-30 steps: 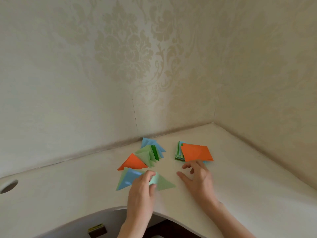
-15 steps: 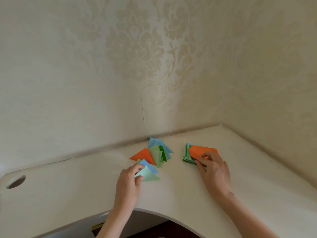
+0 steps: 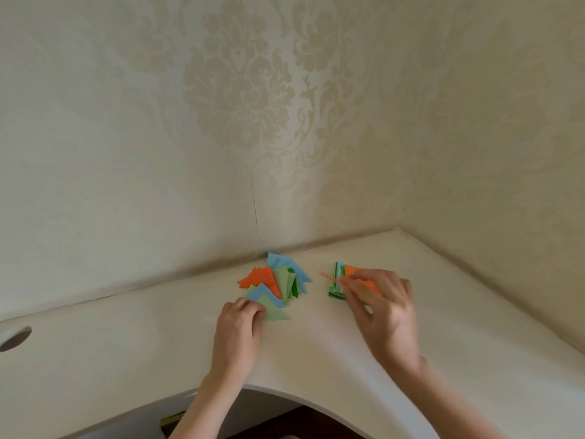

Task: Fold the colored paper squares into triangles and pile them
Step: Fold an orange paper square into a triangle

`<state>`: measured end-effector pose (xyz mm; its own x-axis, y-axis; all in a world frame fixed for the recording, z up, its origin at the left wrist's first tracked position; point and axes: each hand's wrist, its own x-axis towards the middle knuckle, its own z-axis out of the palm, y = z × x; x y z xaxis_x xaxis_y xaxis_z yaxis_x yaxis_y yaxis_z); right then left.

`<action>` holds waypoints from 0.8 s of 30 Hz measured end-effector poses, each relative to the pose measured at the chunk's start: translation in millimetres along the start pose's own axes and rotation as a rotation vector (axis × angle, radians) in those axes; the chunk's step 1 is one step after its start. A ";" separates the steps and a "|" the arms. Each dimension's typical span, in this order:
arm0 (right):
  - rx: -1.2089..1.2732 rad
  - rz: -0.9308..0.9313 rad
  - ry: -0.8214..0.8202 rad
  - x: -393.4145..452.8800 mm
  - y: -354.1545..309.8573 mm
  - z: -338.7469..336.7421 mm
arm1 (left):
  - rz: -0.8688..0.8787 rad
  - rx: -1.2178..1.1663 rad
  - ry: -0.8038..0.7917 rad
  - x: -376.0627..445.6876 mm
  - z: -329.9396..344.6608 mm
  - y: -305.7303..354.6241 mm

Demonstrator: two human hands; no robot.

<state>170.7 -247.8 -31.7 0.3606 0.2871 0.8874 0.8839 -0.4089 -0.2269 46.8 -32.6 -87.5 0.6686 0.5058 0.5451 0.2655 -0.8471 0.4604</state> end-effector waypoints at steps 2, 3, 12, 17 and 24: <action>0.016 -0.098 -0.066 -5.5 -15.8 0.0 | 0.005 0.015 0.011 -2.4 -0.3 1.9; 0.024 -0.121 -0.105 -11.1 -20.8 2.4 | 0.006 0.018 0.017 -3.3 -1.1 3.4; 0.074 0.033 -0.521 -52.9 -20.2 25.0 | 0.058 -0.160 -0.055 -21.4 -9.5 28.4; 0.335 0.260 -0.623 -47.9 -19.0 26.7 | 0.068 -0.357 -0.258 -27.1 -5.1 43.5; 0.372 0.433 -0.600 -43.6 -18.0 32.1 | 0.046 -0.298 -0.245 -20.5 5.2 48.1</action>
<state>148.6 -225.2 -79.2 0.6961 0.6270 0.3498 0.6332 -0.3065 -0.7107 49.4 -84.5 -80.2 0.8308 0.3842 0.4028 0.0425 -0.7653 0.6423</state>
